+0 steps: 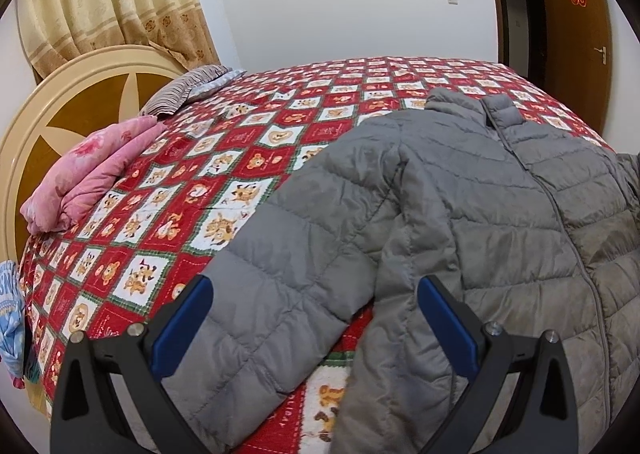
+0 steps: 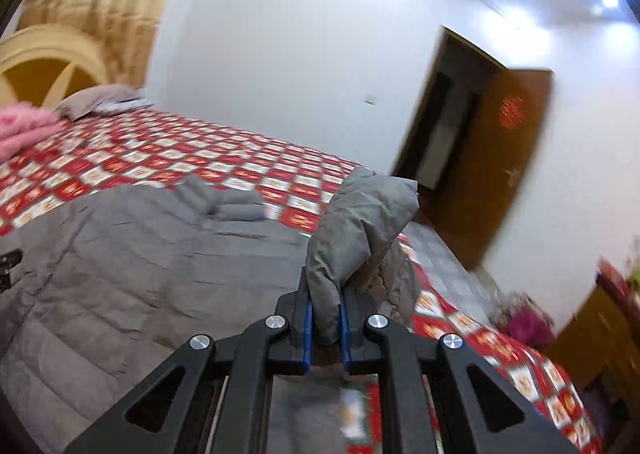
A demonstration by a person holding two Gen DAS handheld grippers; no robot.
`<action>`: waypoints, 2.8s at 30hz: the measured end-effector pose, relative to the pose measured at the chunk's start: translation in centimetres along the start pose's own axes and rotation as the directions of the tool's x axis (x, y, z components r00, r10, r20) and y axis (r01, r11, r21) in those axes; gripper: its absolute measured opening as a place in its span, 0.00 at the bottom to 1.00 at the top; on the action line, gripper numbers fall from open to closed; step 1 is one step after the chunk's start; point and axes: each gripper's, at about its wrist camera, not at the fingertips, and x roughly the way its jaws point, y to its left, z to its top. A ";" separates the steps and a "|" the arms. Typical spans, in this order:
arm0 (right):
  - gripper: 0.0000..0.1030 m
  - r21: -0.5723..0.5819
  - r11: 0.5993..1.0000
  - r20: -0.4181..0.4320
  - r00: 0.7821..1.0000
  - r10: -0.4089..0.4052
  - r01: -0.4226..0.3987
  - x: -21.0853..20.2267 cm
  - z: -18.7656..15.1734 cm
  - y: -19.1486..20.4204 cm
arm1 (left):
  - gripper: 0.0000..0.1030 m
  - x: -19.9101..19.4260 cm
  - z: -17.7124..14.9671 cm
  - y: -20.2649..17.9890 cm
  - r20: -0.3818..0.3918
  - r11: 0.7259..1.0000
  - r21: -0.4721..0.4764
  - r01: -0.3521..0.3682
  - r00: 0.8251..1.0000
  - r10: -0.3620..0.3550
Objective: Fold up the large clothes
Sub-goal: 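Grasp the grey jacket's sleeve cuff with the right gripper and lift it, then fold the held sleeve across the jacket body with the right gripper, then release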
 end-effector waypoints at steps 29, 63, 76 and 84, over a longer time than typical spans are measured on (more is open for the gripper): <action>0.31 -0.145 0.928 -0.186 0.931 0.315 -0.343 9.4 -3.6 20.4 | 1.00 2.7 1.3 0.7 -0.026 0.996 0.019 -0.087 0.996 0.088; 0.43 0.245 0.968 -0.414 0.896 0.160 -0.059 20.0 -9.2 -0.9 | 1.00 8.9 1.8 -9.5 -0.059 0.973 0.181 -0.145 0.986 0.158; 0.44 0.210 0.965 -0.289 0.934 0.211 -0.153 15.2 -4.9 2.3 | 1.00 9.6 1.5 -9.2 -0.102 0.985 0.132 -0.114 0.987 0.128; 0.44 0.151 0.961 -0.390 0.879 0.275 -0.233 18.1 -7.5 7.6 | 1.00 9.9 1.5 -8.8 -0.114 0.989 0.113 -0.095 0.988 0.108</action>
